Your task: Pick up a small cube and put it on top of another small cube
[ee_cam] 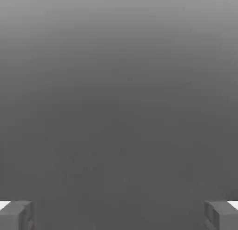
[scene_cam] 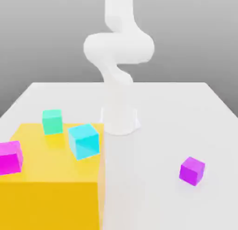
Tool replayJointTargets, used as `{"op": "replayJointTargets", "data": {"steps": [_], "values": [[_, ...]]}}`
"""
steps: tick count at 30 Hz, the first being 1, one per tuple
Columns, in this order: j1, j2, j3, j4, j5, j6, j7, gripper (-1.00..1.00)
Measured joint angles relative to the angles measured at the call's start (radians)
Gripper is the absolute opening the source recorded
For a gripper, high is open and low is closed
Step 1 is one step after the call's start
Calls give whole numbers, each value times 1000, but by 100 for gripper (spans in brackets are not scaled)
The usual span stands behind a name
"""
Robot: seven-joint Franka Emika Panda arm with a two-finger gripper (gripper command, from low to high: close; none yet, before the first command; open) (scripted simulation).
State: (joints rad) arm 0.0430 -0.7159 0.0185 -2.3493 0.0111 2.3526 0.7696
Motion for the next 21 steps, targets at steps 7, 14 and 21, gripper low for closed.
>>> {"op": "replayJointTargets", "data": {"steps": [7, 14, 21], "values": [[131, 266, 71, -150, 27, 164, -90, 0], [241, 519, 160, -293, 30, 321, -158, 0], [341, 777, 220, -415, -64, 483, -150, 0]]}}
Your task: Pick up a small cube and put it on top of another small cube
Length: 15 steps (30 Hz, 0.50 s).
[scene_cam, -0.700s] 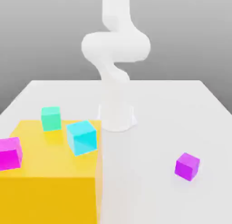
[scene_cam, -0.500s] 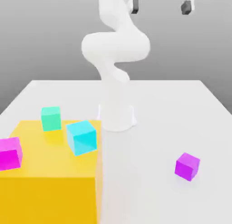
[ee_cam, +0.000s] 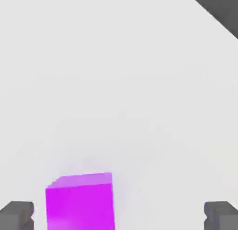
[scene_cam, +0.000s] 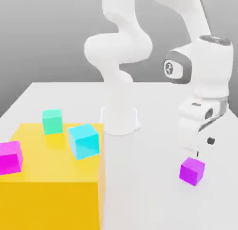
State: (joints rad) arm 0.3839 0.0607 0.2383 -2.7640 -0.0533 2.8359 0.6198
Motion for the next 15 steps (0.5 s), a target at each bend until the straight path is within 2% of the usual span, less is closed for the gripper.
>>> {"op": "replayJointTargets", "data": {"steps": [5, 6, 12, 15], "values": [[81, 183, -109, 24, -134, 144, 96, 0], [103, 214, -134, 29, -148, 169, 107, -100], [113, 229, -146, 32, -160, 182, 116, -100], [79, 167, -103, 20, -120, 131, 85, -100]]}}
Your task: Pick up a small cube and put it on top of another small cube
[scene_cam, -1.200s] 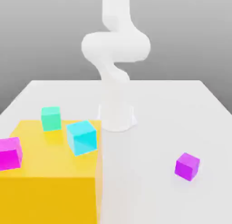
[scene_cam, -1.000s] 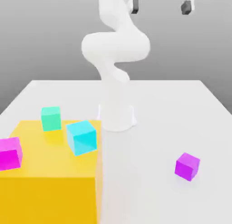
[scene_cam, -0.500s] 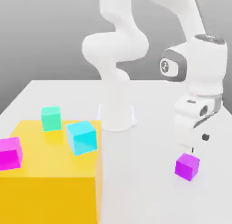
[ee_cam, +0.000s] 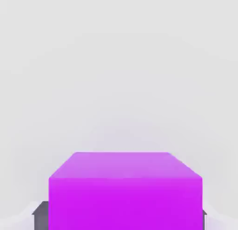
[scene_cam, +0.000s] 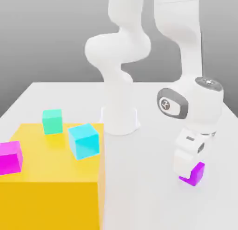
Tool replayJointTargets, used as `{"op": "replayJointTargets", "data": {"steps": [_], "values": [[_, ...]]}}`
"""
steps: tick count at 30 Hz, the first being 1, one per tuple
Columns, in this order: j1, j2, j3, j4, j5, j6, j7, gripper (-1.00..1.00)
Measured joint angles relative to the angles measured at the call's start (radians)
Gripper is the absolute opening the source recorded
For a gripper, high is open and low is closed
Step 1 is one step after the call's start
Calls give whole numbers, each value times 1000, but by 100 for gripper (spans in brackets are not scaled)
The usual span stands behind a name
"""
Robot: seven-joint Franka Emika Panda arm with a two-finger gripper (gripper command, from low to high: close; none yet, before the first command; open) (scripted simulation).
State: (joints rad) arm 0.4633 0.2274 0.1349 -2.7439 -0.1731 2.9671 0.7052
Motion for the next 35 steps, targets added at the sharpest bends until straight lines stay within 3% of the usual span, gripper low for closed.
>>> {"op": "replayJointTargets", "data": {"steps": [6, 18, 20, 24, 29, 30, 35], "values": [[-80, -176, 39, 9, 139, -182, -116, -100], [-484, -220, -135, 431, 165, -646, -274, -100], [-441, -226, -166, 495, 169, -716, -298, -100], [-347, -257, -267, 537, 174, -790, -326, -100], [-577, -228, -387, 605, 185, -831, -373, -100], [-626, -202, -399, 615, 191, -816, -384, 100], [-666, -202, -399, 615, 191, -816, -384, 100]]}}
